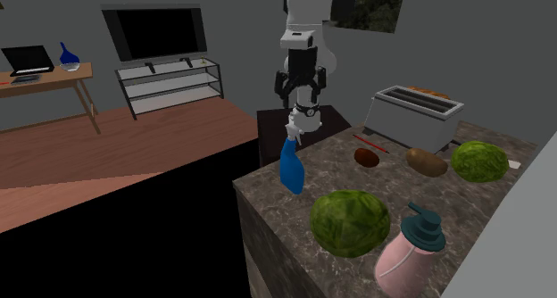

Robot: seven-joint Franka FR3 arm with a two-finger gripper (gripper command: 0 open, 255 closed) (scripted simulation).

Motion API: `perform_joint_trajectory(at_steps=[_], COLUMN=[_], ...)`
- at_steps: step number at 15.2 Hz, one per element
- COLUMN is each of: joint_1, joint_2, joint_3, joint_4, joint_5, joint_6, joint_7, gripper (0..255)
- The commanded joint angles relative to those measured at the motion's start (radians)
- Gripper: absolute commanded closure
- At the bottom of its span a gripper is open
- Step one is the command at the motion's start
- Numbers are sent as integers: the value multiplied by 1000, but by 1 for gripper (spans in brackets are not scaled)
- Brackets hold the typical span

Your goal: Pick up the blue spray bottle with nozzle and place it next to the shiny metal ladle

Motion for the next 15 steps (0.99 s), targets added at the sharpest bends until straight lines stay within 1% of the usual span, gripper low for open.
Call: perform_joint_trajectory(at_steps=[1, 3, 4, 11, 15], joint_1=[5, 5, 4, 1, 1], joint_2=[88, 176, 190, 226, 226], joint_3=[-35, -61, -63, -67, -67], joint_4=[53, 106, 115, 47, 47], joint_5=[25, 59, 65, 81, 81], joint_6=[17, 32, 34, 134, 134], joint_7=[-90, -173, -186, -198, -198], gripper=[0, 0, 0, 0, 0])
